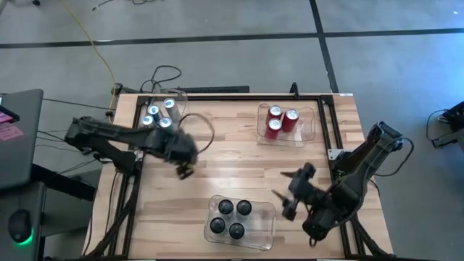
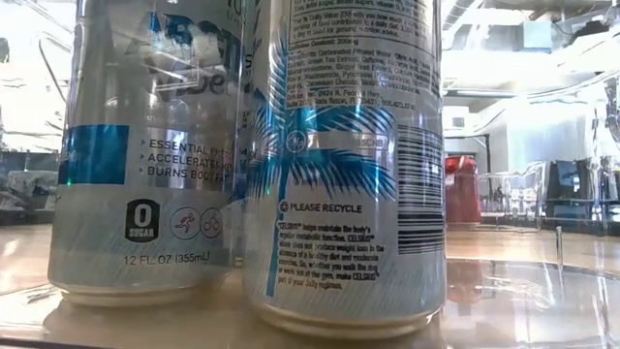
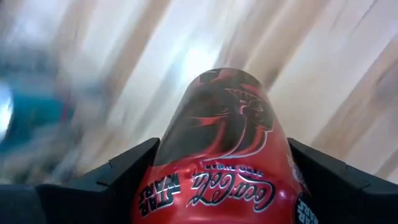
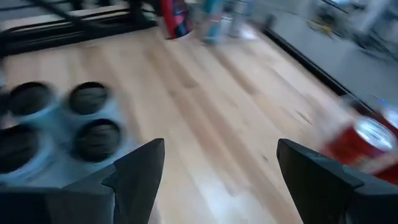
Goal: Sort soda cans
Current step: Put the red soda can into the top right transparent bin
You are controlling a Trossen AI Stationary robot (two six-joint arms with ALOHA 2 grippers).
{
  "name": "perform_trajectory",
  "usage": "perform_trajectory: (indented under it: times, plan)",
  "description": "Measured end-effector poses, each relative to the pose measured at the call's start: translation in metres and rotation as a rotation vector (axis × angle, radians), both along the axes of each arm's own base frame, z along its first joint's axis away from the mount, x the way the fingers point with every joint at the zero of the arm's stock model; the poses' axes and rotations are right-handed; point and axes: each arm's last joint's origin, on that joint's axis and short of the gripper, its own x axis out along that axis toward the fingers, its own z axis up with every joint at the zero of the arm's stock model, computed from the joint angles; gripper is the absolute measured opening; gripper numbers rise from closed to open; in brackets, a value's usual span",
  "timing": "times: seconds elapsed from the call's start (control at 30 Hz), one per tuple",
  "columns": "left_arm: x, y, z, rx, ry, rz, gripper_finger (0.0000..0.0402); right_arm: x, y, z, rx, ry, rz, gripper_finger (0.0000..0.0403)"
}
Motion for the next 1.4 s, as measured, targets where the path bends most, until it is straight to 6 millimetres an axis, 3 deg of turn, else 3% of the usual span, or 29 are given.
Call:
perform_trajectory:
  times: [0.27,0.5,0.73,1.0,1.2,1.4]
  plan:
    - [0.061,0.068,-0.017,-0.128,-0.243,0.028,0.0306,-0.021,-0.031,-0.009,0.011,0.048,-0.258,0.0329]
    - [0.113,0.099,-0.058,-0.198,-0.164,0.072,0.0306,-0.02,-0.042,-0.03,0.039,0.122,-0.358,0.0329]
    - [0.159,0.099,-0.086,-0.217,0.042,0.017,0.0306,-0.021,-0.042,-0.046,0.041,0.145,-0.358,0.0329]
    - [0.199,0.09,-0.084,-0.197,0.035,-0.056,0.0323,-0.018,-0.039,-0.063,0.029,0.14,-0.306,0.0329]
    - [0.205,0.081,-0.079,-0.177,0.021,-0.125,0.0327,-0.014,-0.036,-0.082,0.009,0.118,-0.253,0.0329]
    - [0.204,0.075,-0.076,-0.151,0.035,-0.23,0.0329,-0.012,-0.035,-0.089,0.011,0.073,-0.25,0.0329]
